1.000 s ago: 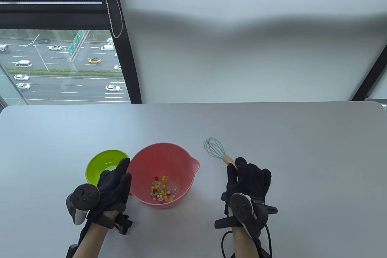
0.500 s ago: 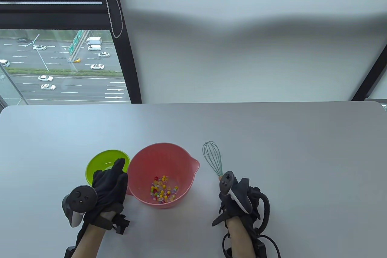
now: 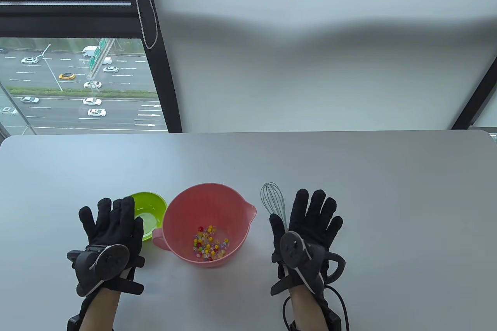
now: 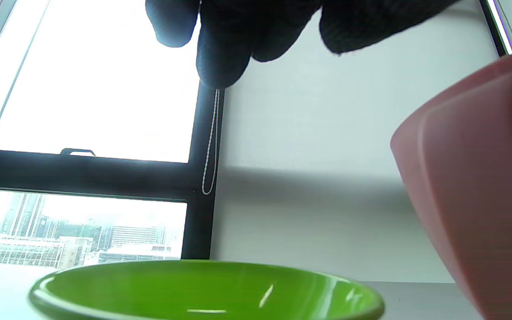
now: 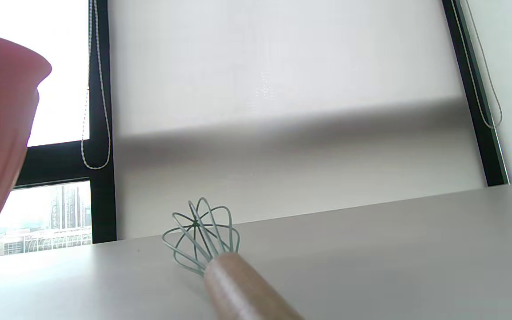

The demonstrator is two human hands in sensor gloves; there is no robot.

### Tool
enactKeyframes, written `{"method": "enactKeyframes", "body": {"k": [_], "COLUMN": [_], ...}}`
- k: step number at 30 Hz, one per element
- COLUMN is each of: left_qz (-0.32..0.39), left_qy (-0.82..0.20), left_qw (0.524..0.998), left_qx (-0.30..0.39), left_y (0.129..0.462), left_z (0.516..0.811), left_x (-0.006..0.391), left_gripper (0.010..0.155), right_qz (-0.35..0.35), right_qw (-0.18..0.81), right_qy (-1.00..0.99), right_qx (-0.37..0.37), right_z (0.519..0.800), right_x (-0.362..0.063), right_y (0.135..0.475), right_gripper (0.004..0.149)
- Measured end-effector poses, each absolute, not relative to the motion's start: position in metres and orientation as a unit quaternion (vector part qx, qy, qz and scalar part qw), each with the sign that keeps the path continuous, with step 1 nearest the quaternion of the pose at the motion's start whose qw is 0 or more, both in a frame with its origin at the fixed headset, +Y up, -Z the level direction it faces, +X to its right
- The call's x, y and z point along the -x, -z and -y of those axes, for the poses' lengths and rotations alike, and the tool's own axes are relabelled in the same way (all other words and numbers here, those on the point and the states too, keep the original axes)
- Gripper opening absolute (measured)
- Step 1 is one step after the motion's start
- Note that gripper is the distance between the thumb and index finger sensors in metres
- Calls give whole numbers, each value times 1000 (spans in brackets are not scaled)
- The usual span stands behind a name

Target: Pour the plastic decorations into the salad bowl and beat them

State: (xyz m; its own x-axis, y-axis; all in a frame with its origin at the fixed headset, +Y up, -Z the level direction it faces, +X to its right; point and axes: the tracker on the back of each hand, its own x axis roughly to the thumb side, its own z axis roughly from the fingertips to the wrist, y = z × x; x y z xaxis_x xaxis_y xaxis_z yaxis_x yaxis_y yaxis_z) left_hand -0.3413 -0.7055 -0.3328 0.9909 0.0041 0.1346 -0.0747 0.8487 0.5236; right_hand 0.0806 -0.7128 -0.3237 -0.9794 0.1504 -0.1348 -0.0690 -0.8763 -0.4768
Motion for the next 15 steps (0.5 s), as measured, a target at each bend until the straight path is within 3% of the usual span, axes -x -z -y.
{"method": "enactKeyframes", "body": {"k": [7, 15], "left_qz": [50, 45], "left_qy": [-23, -29], "left_qw": [983, 985], "left_qx": [-177, -166], "left_y": [344, 349], "left_z": [731, 735], "left_x": [344, 346], "left_gripper": [77, 79], "right_qz": [127, 81], "right_qw": [11, 94], "right_qy": [-989, -990], "right_qx": [81, 68], "right_z": [741, 743], "right_x": [-77, -77], "right_y": [340, 339], "right_gripper": [84, 87]}}
